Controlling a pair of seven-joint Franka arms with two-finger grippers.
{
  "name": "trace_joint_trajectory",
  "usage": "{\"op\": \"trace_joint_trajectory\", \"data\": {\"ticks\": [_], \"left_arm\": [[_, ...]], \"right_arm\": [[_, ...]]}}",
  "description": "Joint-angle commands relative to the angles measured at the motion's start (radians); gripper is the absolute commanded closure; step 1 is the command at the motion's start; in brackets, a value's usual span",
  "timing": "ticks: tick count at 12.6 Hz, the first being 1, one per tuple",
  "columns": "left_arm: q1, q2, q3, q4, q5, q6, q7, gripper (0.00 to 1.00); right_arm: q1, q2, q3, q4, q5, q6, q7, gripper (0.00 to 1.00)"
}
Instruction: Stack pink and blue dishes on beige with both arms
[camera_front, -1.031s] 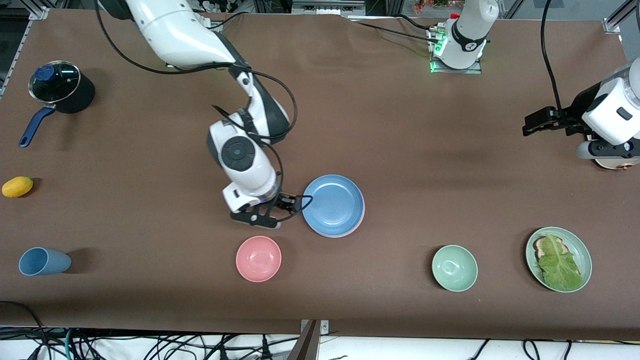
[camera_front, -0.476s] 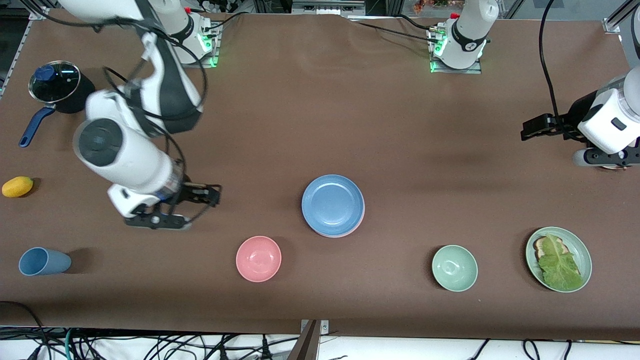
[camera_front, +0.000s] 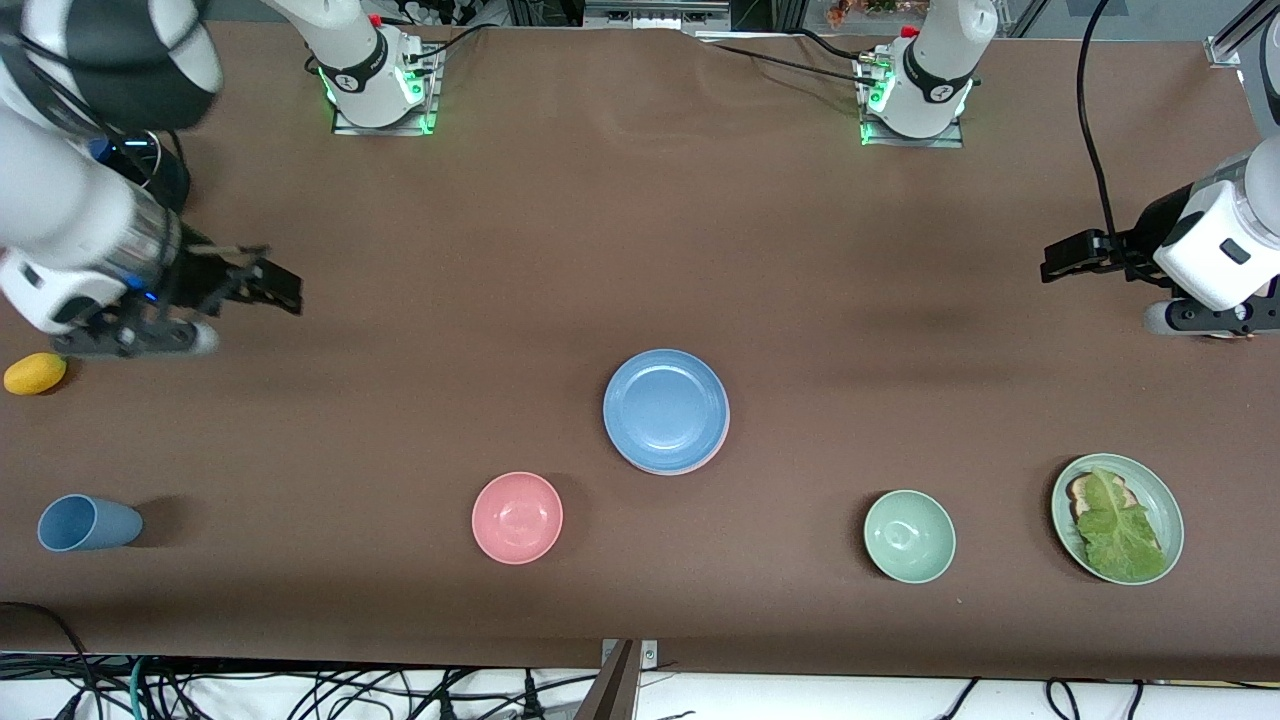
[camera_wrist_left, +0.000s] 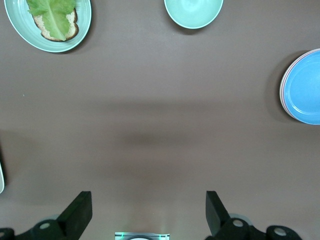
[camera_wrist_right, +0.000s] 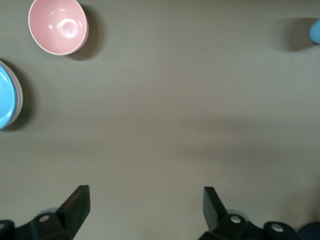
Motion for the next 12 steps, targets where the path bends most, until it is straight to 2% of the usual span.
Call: {"op": "trace_joint_trajectory", "data": {"ticks": [1, 7, 12], "left_arm": [[0.003, 0.003, -0.002, 0.008, 0.014, 0.002, 0.006, 0.0], [0.003, 0.009, -0.002, 0.008, 0.014, 0.002, 0.006, 0.0], [0.003, 0.009, -0.002, 0.008, 0.014, 0.002, 0.006, 0.0]], "right_arm": [[-0.051, -0.125, 0.01, -0.108, 0.004, -0.042, -0.061, 0.0], [-0.057, -0.114, 0.001, -0.048, -0.013, -0.079, -0.087, 0.0], [-0.056, -0.113, 0.001, -0.045, -0.019, -0.082, -0.082, 0.0]]}}
